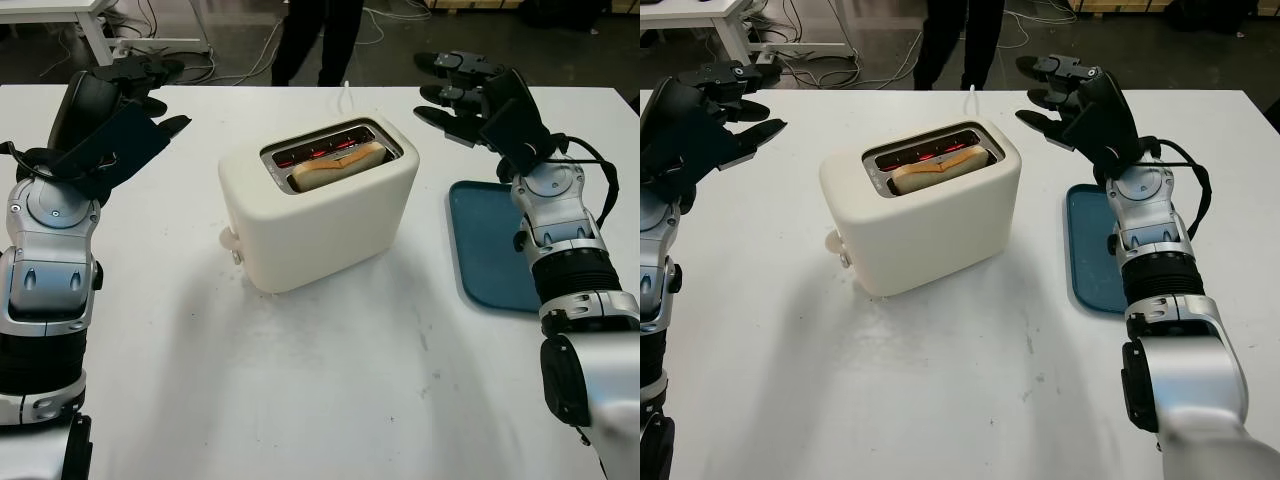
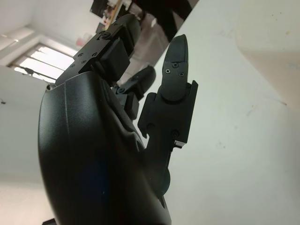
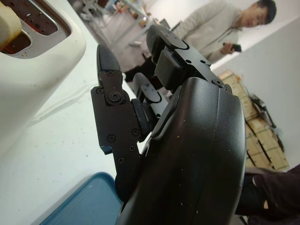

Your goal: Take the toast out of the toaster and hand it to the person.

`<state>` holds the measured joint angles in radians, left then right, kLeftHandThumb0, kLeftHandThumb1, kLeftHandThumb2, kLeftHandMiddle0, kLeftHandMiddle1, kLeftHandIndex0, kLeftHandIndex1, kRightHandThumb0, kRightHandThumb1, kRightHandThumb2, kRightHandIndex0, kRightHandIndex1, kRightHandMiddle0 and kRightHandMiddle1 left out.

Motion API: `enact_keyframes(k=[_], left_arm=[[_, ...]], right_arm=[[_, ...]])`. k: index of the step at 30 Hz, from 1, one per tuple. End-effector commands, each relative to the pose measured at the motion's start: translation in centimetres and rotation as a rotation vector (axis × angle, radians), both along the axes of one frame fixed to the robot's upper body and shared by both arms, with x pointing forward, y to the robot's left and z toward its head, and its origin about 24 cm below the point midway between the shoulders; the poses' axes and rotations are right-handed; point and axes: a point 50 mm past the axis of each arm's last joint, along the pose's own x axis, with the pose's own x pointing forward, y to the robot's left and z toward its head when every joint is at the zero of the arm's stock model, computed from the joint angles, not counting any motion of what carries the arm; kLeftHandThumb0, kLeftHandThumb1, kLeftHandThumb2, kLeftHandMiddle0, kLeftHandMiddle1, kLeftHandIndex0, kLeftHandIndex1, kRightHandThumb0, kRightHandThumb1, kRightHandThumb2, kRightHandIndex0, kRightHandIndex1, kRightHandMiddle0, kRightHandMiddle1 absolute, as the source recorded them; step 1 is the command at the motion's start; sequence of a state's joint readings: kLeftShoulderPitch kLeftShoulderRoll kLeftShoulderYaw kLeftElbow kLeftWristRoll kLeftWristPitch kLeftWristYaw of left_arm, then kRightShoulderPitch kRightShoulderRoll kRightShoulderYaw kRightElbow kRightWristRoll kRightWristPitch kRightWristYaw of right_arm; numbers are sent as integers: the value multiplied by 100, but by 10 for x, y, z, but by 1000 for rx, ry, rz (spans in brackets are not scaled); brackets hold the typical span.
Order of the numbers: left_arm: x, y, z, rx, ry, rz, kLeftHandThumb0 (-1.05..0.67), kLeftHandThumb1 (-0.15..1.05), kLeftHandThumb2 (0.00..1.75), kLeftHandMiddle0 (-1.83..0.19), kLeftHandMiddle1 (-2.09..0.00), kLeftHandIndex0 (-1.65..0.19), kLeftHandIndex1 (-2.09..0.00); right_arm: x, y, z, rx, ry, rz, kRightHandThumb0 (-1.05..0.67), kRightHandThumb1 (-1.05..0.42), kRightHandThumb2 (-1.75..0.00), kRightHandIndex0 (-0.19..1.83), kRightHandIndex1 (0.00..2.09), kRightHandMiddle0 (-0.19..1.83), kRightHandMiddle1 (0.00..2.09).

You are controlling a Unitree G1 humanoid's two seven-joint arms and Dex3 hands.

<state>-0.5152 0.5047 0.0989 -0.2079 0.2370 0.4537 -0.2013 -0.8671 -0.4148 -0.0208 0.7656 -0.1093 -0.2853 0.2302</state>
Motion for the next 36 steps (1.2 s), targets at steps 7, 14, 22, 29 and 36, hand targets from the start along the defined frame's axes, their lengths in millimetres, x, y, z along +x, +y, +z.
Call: enact_keyframes(k=[7, 14, 22, 29, 36], left_arm=[[-1, 1, 1, 5, 2, 13, -32, 92, 17, -38, -70, -64, -1], [0, 2, -1, 13, -6, 2, -33, 92, 17, -41, -71, -65, -1], [0, 2, -2, 2, -4, -2, -35, 92, 18, -41, -71, -65, -1], [1, 2, -3, 9, 0, 4, -36, 92, 18, -41, -72, -65, -2], [0, 2, -3, 0, -1, 5, -34, 92, 18, -40, -72, -65, -1]], right_arm=[[-1, 1, -2, 10, 1, 9, -30, -92, -12, 67, 0, 64, 0], [-1, 1, -2, 6, 7, 1, -30, -92, -12, 67, 0, 64, 0], [-2, 0, -3, 4, 5, -1, -29, -92, -12, 67, 0, 65, 0], [-2, 0, -3, -4, 0, 2, -29, -92, -12, 68, 0, 65, 0], [-2, 0, -3, -5, 1, 0, -28, -92, -12, 68, 0, 65, 0]])
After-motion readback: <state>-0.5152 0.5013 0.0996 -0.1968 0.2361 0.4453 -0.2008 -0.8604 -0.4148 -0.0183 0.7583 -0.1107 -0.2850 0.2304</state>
